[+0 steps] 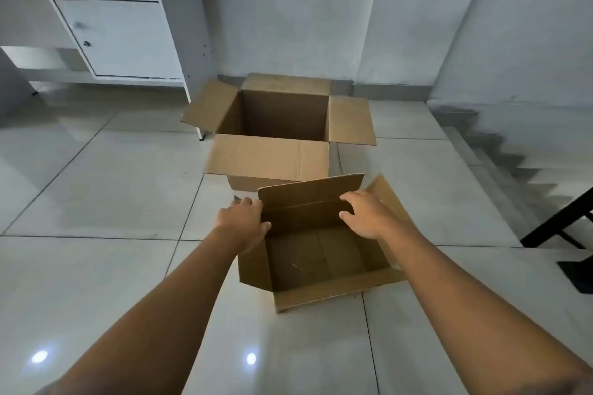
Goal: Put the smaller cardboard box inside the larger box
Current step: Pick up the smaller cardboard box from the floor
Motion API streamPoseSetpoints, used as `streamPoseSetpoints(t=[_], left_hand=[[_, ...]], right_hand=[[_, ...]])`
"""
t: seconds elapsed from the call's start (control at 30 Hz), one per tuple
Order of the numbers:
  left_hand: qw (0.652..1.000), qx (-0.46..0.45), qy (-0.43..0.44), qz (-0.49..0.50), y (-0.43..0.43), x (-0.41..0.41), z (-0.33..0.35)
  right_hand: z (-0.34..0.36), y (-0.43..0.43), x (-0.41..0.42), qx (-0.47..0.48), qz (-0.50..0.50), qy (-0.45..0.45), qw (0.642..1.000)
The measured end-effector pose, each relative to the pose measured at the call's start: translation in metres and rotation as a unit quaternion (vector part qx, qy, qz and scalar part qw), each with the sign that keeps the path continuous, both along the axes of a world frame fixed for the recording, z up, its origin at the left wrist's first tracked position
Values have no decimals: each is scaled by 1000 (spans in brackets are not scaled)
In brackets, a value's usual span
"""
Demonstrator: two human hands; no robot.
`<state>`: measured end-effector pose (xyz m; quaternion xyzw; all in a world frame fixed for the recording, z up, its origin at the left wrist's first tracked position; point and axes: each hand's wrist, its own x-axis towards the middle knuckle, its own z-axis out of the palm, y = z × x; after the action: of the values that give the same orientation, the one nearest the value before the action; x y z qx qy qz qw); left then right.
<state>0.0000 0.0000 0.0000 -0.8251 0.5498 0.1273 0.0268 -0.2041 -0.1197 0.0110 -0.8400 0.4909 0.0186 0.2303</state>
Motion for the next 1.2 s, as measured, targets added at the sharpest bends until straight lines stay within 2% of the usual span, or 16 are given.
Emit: streamPoseSetpoints(t=[0.23,0.43,0.6,0.77,0.93,1.1,1.2], left_hand=[[996,-31,-70,42,-22,15,-87],[992,-25,-66,103,-32,18,-104],[978,-28,-11,206,-38,15,-113],[939,-132,99,302,-39,23,-134],[932,-157,184,271,-36,20,-146],[932,-210,117,270,-34,10,-150],[932,-231,105,257,-32,7,-150]], right_hand=[[-84,-47,-11,-49,-28,36,998],[-113,-75,-32,-133,-62,95,985],[-123,-88,-46,-172,-137,93,971],[-138,-95,-54,-183,-219,31,958],[-155,-92,-57,-177,-231,33,956],[-157,-92,-59,-210,-227,3,951],[-158,-87,-65,-224,-238,3,945]])
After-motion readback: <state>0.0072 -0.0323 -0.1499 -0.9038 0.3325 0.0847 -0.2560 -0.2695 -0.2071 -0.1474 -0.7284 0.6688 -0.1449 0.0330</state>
